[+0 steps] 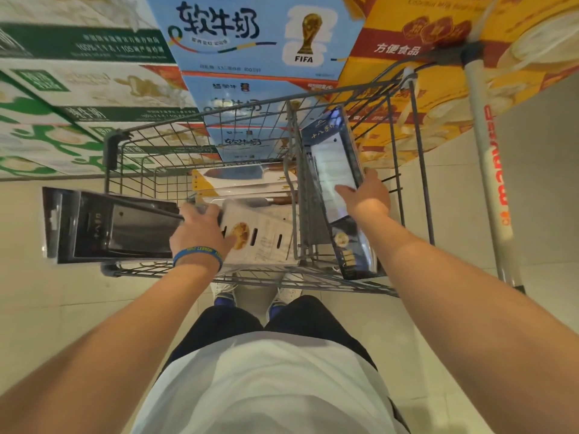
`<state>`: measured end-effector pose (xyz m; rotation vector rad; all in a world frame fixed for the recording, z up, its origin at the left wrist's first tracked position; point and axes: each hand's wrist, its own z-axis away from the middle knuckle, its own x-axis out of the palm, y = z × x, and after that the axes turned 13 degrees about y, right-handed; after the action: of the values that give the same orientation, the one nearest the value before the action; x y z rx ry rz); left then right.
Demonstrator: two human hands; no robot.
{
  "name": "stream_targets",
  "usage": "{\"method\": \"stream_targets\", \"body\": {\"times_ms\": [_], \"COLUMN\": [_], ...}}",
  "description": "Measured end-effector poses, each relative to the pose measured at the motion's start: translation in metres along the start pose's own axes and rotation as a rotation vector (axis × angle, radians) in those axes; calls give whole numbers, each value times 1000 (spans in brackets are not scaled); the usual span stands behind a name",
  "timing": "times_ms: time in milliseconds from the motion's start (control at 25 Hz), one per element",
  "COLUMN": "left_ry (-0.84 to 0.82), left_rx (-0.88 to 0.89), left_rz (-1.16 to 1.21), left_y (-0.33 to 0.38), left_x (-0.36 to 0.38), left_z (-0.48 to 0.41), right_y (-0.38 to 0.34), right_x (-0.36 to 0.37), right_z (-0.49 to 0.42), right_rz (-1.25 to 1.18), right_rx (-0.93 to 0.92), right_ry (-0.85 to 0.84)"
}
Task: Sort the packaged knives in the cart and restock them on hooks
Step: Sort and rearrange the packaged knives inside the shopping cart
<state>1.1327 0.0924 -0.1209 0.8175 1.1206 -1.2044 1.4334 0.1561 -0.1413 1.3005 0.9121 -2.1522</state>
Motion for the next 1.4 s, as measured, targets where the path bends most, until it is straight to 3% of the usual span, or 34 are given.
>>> {"method": "stream_targets", "body": {"times_ms": [120,240,480,600,680,880,1000,1120,1400], "left_ry": [-12,-7,-39,-64,-73,-83,-100,-93,-101], "left_rx": [5,13,56,83,100,165,184,199,172], "left_rz": [-5,-10,35,32,16,22,24,23,106], "left_y": [1,0,-1,-5,-8,-16,-17,-20,-41], "left_x": [0,-2,-6,-11,-11,-13,-15,-15,-3], "left_z": [1,0,-3,-5,-7,-15,-19,-20,-28], "right_y": [-3,2,-17,-56,-73,-112,-145,-169,-141], "right_x": [-12,-37,-97,-124,-146,-217,-241,-215,-64], "right_z": [-3,18,75,79,91,151,177,193,235], "right_rz": [-98,-325,-660,-576,-522,-742,-911,-968,-585], "right_rx": [29,53,-78,-187,-237,-495,-587,-592,-507], "right_ry": [15,190,492,468,581,959,929,768,341]}}
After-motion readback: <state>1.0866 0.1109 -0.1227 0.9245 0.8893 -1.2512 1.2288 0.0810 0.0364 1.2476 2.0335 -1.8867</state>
